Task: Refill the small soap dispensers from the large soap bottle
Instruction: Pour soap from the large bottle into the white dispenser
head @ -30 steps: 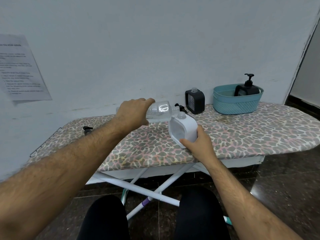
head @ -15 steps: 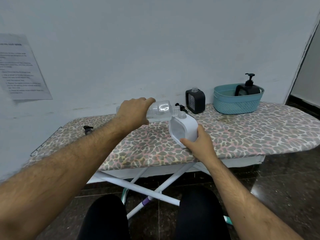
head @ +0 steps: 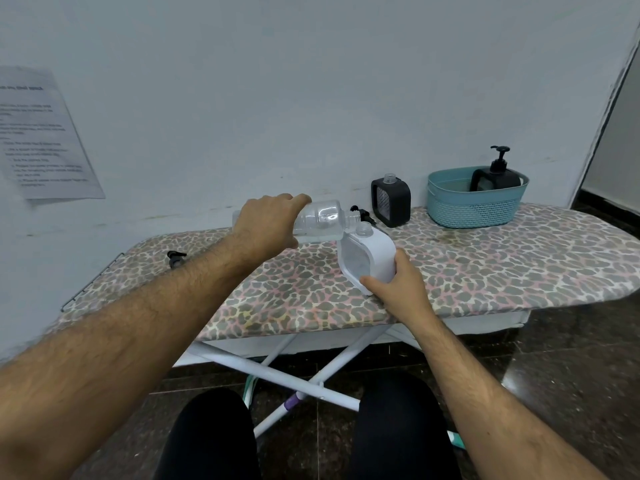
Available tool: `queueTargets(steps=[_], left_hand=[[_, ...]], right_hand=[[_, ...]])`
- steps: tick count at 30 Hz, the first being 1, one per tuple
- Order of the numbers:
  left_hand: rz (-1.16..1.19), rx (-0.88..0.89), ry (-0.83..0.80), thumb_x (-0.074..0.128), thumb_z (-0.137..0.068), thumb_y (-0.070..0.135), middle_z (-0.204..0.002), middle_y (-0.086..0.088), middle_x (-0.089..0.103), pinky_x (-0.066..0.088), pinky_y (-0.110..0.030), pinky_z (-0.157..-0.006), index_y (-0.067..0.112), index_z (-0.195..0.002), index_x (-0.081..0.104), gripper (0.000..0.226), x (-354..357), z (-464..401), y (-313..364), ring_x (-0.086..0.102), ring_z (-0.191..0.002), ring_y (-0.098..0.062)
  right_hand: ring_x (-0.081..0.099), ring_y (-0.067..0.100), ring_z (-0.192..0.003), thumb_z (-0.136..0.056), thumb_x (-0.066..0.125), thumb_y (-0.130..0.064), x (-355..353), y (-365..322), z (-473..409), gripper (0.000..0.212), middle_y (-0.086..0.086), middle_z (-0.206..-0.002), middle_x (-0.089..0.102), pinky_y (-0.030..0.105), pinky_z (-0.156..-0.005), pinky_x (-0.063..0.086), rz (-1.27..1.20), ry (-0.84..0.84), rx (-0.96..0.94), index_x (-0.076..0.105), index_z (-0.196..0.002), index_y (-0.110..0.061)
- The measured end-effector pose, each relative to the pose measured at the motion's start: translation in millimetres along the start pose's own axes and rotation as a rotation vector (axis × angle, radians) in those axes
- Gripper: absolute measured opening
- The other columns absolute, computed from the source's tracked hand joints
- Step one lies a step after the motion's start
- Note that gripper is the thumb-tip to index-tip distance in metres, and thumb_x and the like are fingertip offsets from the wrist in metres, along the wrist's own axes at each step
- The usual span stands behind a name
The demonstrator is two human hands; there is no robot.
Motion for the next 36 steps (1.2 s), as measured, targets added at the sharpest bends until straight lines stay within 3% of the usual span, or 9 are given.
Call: queueTargets(steps=[11, 17, 36], left_hand=[[-0.016, -0.003, 0.003, 0.082, -0.076, 0.040, -0.125, 0.000, 0.064, 0.052, -0.040, -0.082, 0.028, -0.143, 0.040, 0.080, -1.6, -0.2, 0.4, 0.065, -0.102, -0.024], [-0.009, -0.003, -0.003, 0.082, -0.077, 0.039, -0.124, 0.000, 0.064, 0.050, -0.039, -0.081, 0.027, -0.143, 0.041, 0.078, -0.9, 0.1, 0.9, 0.064, -0.102, -0.024], [-0.015, -0.001, 0.008, 0.082, -0.077, 0.039, -0.125, 0.000, 0.064, 0.051, -0.039, -0.081, 0.027, -0.143, 0.041, 0.078, -0.3, -0.8, -0.9, 0.064, -0.101, -0.024]], right_hand=[[0.059, 0.020, -0.102, -0.077, 0.079, -0.028, -0.3, -0.1, 0.6, 0.059, -0.001, -0.116, 0.057, 0.030, -0.071, 0.053, -0.003, 0.001, 0.006, 0.048, -0.126, -0.017], [0.056, 0.016, -0.099, -0.079, 0.079, -0.027, -0.1, -0.5, 0.2, 0.058, -0.003, -0.114, 0.056, 0.012, -0.056, 0.039, 0.004, -0.001, 0.009, 0.049, -0.127, -0.015], [0.056, 0.018, -0.102, -0.080, 0.079, -0.027, 1.2, -0.4, -0.3, 0.059, -0.001, -0.117, 0.055, 0.015, -0.059, 0.042, 0.001, -0.015, 0.011, 0.047, -0.128, -0.015]])
Point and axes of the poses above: each hand's wrist, its own z-axis away from the middle knuckle, its own x-axis out of the palm, y = z × x, the point moved 9 cm from there along -z, towards the middle knuckle
